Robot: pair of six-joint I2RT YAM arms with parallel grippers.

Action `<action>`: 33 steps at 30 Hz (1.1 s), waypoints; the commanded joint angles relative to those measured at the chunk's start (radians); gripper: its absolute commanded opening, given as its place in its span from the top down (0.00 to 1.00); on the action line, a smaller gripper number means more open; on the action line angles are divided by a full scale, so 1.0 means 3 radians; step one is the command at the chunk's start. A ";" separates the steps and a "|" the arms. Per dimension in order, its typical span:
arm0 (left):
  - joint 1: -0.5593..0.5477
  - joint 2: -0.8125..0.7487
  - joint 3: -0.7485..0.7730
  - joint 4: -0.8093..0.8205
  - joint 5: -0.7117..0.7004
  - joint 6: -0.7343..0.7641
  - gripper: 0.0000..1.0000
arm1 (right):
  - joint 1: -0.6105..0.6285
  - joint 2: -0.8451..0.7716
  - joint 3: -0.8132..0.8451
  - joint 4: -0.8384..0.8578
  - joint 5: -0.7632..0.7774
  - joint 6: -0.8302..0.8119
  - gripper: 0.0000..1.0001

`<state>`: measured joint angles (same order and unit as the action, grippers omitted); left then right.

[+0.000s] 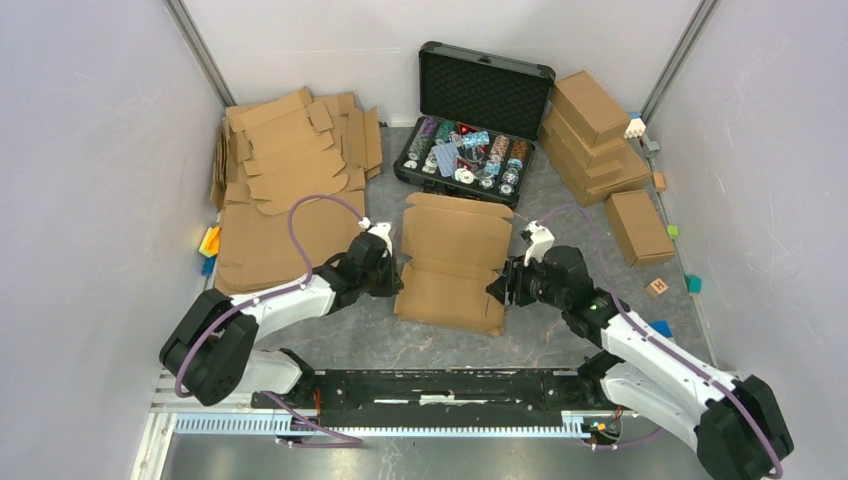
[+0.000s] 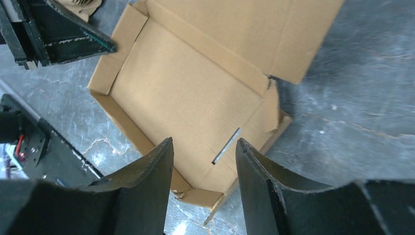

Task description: Fold the paper box

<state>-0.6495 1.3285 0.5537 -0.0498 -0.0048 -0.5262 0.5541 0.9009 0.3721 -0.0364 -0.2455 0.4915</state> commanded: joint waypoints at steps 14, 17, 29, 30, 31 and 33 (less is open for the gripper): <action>0.0453 -0.0029 -0.0221 0.0615 0.0833 -0.0297 0.98 | -0.0152 -0.0508 0.0204 -0.0826 0.1123 -0.0203 0.44; 0.0487 -0.0063 -0.0245 0.0631 0.0856 -0.0310 0.98 | -0.0229 -0.0479 0.0195 -0.0721 0.0847 -0.0166 0.43; 0.0506 -0.0255 -0.0344 0.0703 0.0807 -0.0355 0.98 | -0.0916 -0.0508 -0.0570 0.0643 -0.0717 0.0292 0.28; 0.0513 -0.0265 -0.0345 0.0705 0.0811 -0.0353 0.98 | -0.0948 -0.0517 -0.0631 0.0747 -0.0794 0.0353 0.28; 0.0510 -0.0274 -0.0350 0.0708 0.0810 -0.0358 0.98 | -0.0971 -0.0497 -0.0668 0.0825 -0.0862 0.0397 0.28; 0.0517 -0.0295 -0.0359 0.0717 0.0813 -0.0363 0.98 | -0.1003 -0.0383 -0.0705 0.0921 -0.1007 0.0447 0.29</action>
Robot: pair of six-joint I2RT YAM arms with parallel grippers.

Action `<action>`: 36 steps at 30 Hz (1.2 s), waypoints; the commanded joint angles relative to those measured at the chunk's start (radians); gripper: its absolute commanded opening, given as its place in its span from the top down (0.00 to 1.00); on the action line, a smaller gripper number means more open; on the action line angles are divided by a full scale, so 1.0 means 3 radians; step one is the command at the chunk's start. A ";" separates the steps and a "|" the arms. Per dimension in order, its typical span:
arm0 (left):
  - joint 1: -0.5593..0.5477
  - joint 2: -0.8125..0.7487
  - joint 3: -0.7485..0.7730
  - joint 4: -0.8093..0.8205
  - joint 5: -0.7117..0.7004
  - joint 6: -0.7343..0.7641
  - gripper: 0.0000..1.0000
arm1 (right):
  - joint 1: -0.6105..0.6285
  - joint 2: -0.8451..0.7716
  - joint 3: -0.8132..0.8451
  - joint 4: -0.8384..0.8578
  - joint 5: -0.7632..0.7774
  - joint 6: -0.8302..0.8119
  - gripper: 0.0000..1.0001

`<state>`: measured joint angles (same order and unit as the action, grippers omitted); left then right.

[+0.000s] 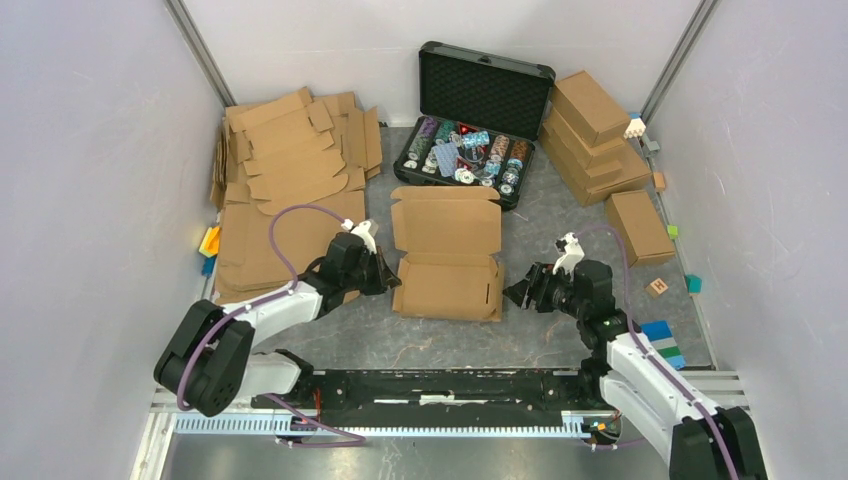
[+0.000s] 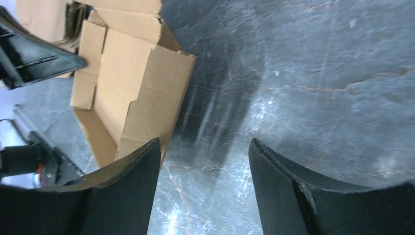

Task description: Fold the paper box

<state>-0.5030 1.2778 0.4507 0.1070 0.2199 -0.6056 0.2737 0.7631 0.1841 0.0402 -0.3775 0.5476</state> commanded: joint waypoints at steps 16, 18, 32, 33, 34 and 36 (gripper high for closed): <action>0.0035 -0.0103 0.0006 0.0161 0.0085 -0.0071 0.98 | -0.0084 0.0535 -0.0382 0.1767 -0.1072 0.0776 0.38; 0.0034 -0.0102 0.0016 0.0138 0.0083 -0.0046 0.98 | -0.0084 0.0563 -0.0385 0.1831 -0.1074 0.0805 0.39; -0.0039 -0.0087 0.0082 -0.0006 -0.0067 0.0035 0.98 | 0.0067 0.0742 -0.0135 0.1598 -0.1114 0.0557 0.39; -0.0046 -0.0085 0.0084 -0.0018 -0.0082 0.0042 0.98 | 0.0069 0.0730 -0.0146 0.1635 -0.1114 0.0573 0.39; -0.0055 -0.0079 0.0090 -0.0029 -0.0092 0.0047 0.98 | 0.0066 0.0718 -0.0152 0.1658 -0.1114 0.0592 0.39; -0.0062 -0.0080 0.0093 -0.0049 -0.0117 0.0058 0.98 | 0.0077 0.0695 -0.0146 0.1663 -0.1105 0.0598 0.39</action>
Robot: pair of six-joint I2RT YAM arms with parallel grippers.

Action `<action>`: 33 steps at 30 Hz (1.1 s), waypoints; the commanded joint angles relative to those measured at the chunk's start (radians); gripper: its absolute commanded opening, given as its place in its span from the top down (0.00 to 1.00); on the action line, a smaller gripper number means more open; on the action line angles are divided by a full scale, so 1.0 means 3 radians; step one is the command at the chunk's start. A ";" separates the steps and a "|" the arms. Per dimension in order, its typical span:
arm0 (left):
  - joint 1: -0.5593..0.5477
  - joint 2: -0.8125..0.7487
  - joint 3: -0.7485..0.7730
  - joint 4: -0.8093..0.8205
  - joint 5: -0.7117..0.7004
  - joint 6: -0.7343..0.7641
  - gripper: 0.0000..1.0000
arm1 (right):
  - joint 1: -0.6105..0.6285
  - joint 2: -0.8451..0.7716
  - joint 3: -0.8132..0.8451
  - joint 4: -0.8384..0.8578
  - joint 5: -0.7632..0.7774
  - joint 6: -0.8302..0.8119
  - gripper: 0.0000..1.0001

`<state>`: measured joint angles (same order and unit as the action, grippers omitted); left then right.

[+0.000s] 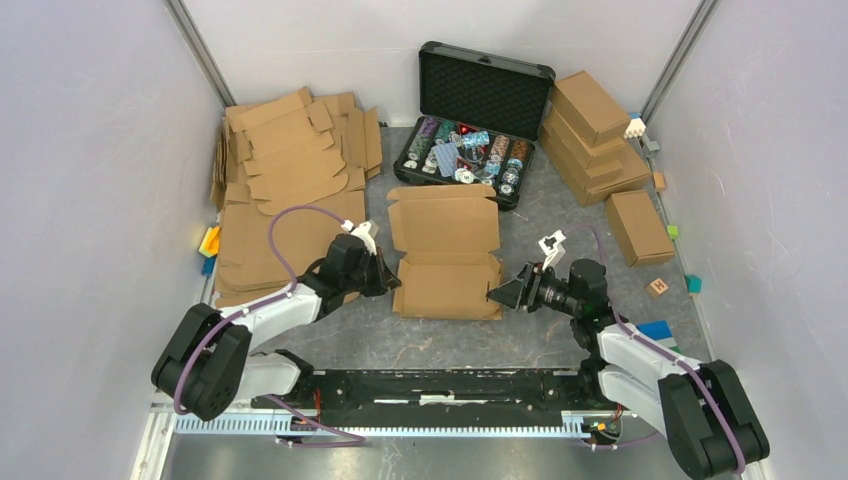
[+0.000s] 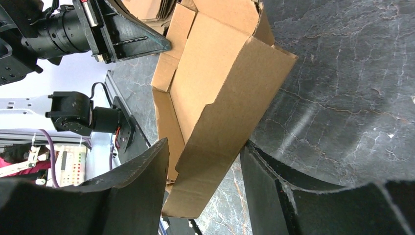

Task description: Fold the paper box

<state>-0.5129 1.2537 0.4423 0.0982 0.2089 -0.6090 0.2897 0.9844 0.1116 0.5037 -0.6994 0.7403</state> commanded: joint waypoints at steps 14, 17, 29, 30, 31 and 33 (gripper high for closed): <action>-0.0207 -0.0104 0.0225 -0.0253 -0.0434 0.0185 0.98 | 0.0352 0.0053 0.0492 -0.0791 0.0616 -0.0544 0.43; -0.0229 -0.0104 0.0240 -0.0282 -0.0476 0.0199 0.98 | 0.0439 0.0088 0.0520 -0.0770 0.0701 -0.0532 0.43; -0.0245 -0.0099 0.0245 -0.0291 -0.0471 0.0200 0.98 | 0.0528 0.0186 0.0442 -0.0561 0.0760 -0.0451 0.44; -0.0248 -0.0097 0.0247 -0.0291 -0.0470 0.0204 0.98 | 0.0541 0.0194 0.0462 -0.0565 0.0753 -0.0455 0.37; -0.0252 -0.0099 0.0246 -0.0292 -0.0471 0.0200 0.98 | 0.0555 0.0191 0.0471 -0.0570 0.0744 -0.0454 0.28; -0.0250 -0.0098 0.0249 -0.0297 -0.0471 0.0203 0.98 | 0.0568 0.0168 0.0470 -0.0556 0.0730 -0.0441 0.24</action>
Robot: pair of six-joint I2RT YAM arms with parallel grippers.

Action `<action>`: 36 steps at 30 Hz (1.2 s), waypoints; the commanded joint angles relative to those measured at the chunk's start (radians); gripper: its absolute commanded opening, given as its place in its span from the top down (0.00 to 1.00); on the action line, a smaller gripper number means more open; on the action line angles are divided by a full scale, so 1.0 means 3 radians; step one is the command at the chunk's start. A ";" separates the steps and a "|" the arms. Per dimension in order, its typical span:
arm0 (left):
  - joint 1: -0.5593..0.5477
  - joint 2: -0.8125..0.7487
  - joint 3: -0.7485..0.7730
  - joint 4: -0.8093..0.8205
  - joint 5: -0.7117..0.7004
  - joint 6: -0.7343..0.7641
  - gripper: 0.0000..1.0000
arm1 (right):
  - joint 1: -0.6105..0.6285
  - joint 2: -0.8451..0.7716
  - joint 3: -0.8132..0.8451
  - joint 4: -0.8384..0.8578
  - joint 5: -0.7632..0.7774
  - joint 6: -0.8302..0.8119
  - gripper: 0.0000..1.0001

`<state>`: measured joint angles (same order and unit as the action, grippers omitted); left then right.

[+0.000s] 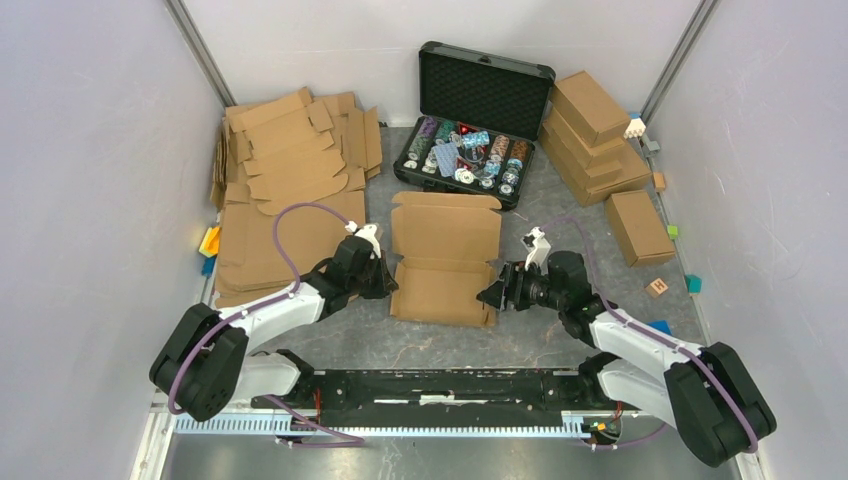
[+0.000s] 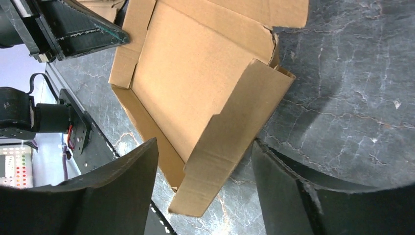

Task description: Fold the paper box

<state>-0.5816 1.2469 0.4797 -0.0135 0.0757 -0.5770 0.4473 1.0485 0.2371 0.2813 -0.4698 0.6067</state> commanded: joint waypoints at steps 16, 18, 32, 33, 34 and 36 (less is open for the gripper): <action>-0.0022 -0.0080 0.0127 0.0066 -0.0027 0.0096 0.98 | 0.0043 -0.0113 -0.0181 0.0610 -0.0036 0.0293 0.46; -0.0021 -0.0078 0.0126 0.0066 -0.0027 0.0088 0.98 | 0.0044 -0.0086 -0.0151 0.0521 0.0001 0.0252 0.50; -0.0033 -0.0158 0.0116 0.0066 -0.0062 0.0073 0.98 | 0.0228 0.0291 0.0200 -0.0171 0.0457 -0.0078 0.57; -0.0035 -0.0169 0.0113 0.0066 -0.0063 0.0063 0.98 | 0.0262 0.0319 0.0268 -0.0280 0.0530 -0.0105 0.57; -0.0050 -0.0193 0.0116 0.0066 -0.0072 0.0053 0.98 | 0.0294 0.0370 0.0345 -0.0369 0.0574 -0.0135 0.58; -0.0090 -0.0233 0.0121 0.0066 -0.0108 0.0026 0.98 | 0.0341 0.0480 0.0460 -0.0509 0.0609 -0.0151 0.61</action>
<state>-0.5877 1.2186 0.4801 -0.0181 0.0677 -0.5766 0.5236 1.1503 0.2859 0.2195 -0.3542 0.6037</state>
